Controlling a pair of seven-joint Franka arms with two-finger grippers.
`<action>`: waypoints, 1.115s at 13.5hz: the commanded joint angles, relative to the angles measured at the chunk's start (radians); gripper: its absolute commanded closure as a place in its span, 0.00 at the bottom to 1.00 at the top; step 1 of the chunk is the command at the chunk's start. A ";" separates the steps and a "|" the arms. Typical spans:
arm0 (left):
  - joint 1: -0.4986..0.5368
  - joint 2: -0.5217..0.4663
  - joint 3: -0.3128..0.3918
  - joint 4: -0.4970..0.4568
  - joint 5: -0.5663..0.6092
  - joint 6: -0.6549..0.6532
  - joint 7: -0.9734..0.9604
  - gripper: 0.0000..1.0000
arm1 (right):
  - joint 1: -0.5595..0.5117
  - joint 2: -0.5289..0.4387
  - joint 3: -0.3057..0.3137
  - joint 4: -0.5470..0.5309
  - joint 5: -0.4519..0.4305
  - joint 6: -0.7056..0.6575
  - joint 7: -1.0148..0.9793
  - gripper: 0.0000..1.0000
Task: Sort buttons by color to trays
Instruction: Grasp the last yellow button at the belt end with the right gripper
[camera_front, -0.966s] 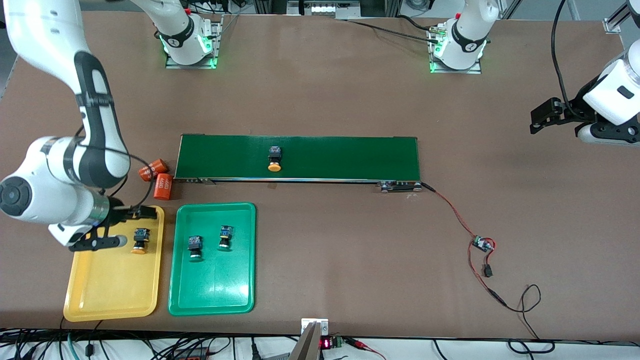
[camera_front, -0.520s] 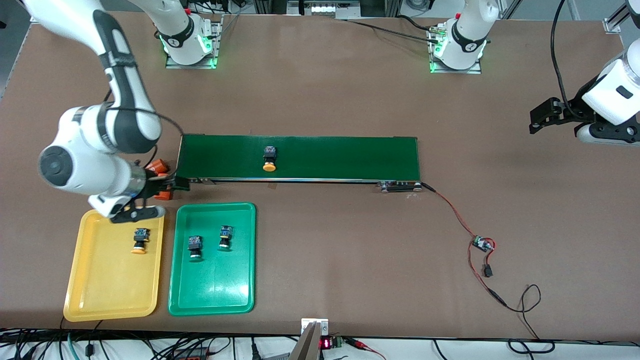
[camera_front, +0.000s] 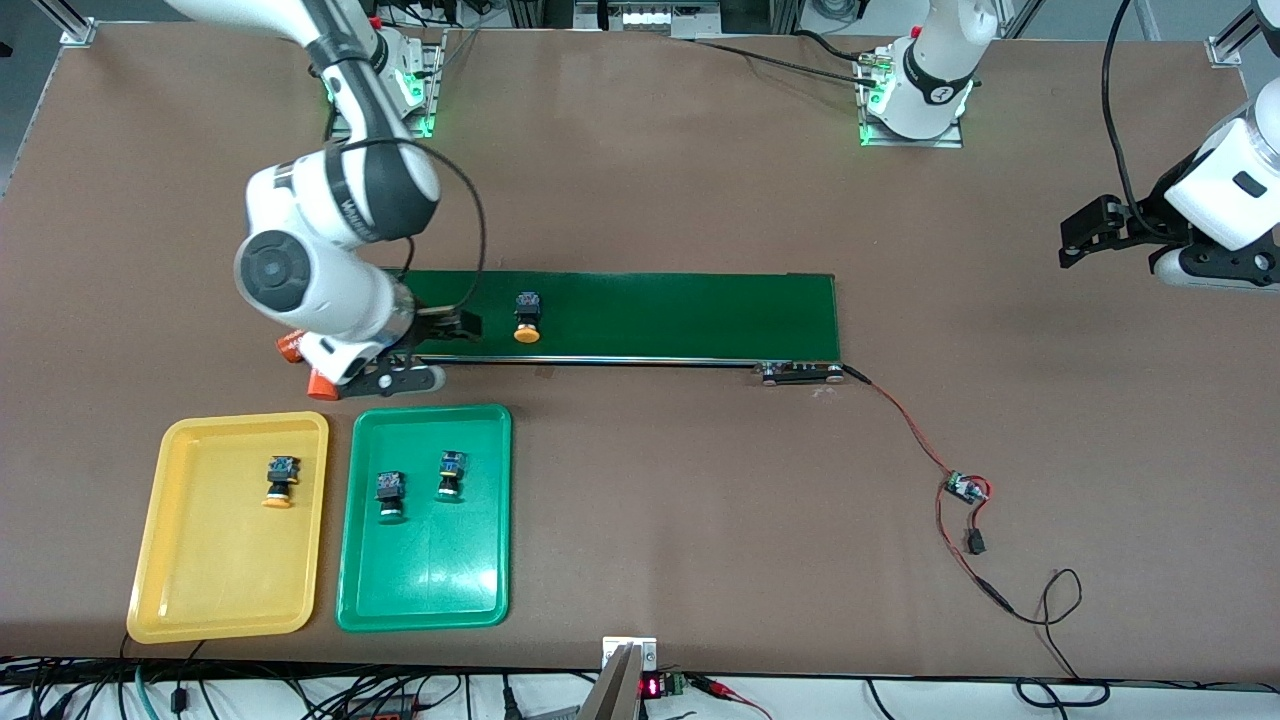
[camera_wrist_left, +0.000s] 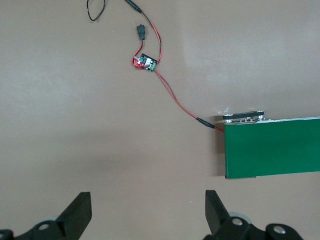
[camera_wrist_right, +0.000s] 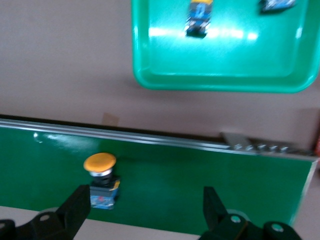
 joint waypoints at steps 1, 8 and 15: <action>0.001 -0.015 -0.001 -0.002 0.015 -0.021 0.019 0.00 | 0.047 -0.044 -0.007 -0.104 0.006 0.074 0.080 0.00; 0.002 -0.015 0.001 -0.002 0.015 -0.023 0.021 0.00 | 0.111 -0.042 -0.007 -0.191 -0.003 0.136 0.287 0.00; -0.006 -0.012 -0.001 0.010 0.015 -0.023 0.019 0.00 | 0.112 -0.035 -0.007 -0.271 -0.003 0.197 0.312 0.00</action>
